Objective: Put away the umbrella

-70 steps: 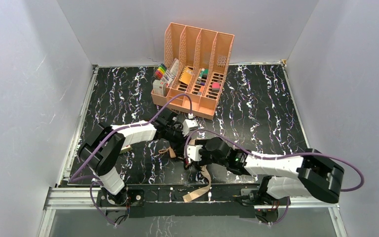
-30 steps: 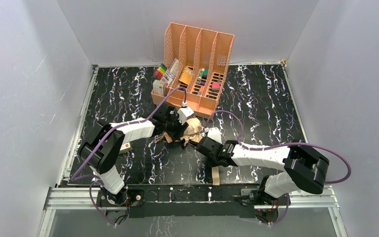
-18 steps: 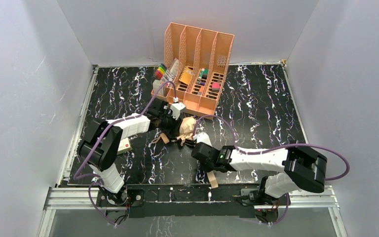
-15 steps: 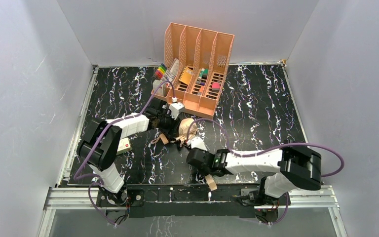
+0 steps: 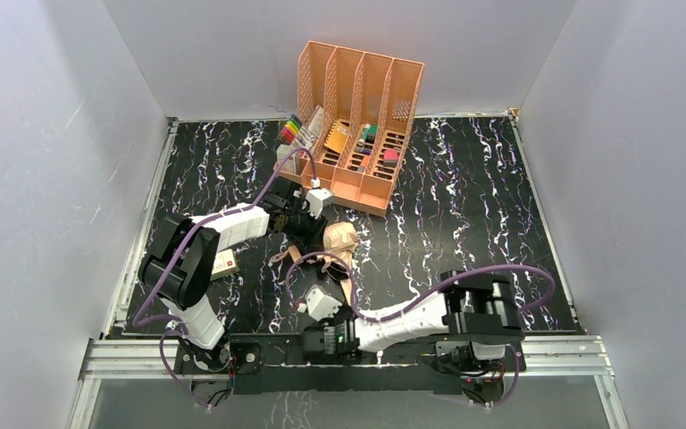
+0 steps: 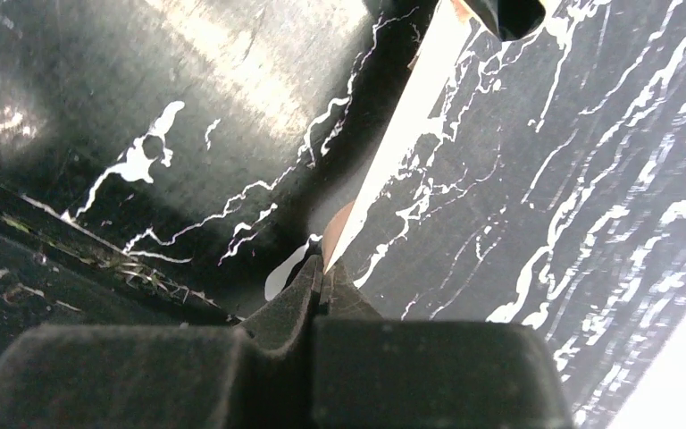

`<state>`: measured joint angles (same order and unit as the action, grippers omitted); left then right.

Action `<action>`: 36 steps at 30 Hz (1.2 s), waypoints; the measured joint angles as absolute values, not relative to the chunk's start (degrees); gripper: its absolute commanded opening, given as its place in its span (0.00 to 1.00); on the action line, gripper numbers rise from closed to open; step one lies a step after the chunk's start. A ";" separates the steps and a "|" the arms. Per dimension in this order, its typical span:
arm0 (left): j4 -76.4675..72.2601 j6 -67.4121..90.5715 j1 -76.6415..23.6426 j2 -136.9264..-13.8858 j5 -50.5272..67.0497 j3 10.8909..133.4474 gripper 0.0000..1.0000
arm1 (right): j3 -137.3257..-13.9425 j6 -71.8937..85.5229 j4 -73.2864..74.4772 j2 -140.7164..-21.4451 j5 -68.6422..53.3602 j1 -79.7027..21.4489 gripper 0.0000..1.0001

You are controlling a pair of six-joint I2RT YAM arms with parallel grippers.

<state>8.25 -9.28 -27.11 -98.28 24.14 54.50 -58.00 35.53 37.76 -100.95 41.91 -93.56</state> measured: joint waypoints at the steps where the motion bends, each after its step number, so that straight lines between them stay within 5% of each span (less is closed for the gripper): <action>1: 8.38 -9.30 -27.11 -98.26 24.32 54.50 0.00 | -59.13 35.40 39.46 -102.45 43.27 -94.67 0.00; 13: 1.21 -10.33 -30.72 -95.31 16.75 50.11 0.00 | -60.16 35.11 50.63 -105.01 41.78 -98.89 0.18; 17: -3.07 -11.46 -30.76 -95.83 9.76 50.13 0.00 | -59.18 35.33 52.42 -104.27 36.21 -100.18 0.15; 20: -5.21 -12.51 -31.11 -96.16 6.07 50.13 0.00 | -58.11 35.75 52.71 -102.32 33.10 -100.01 0.00; 28: -7.05 -14.76 -31.22 -96.36 1.19 50.09 0.00 | -55.29 38.94 52.07 -97.19 26.68 -100.42 0.00; 36: -10.87 -18.79 -33.23 -96.03 -0.84 48.10 0.00 | -52.75 40.12 45.82 -79.90 24.80 -95.37 0.47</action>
<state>-10.87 -18.79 -33.23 -96.03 -0.84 48.10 -52.75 40.12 45.82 -79.90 24.80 -95.37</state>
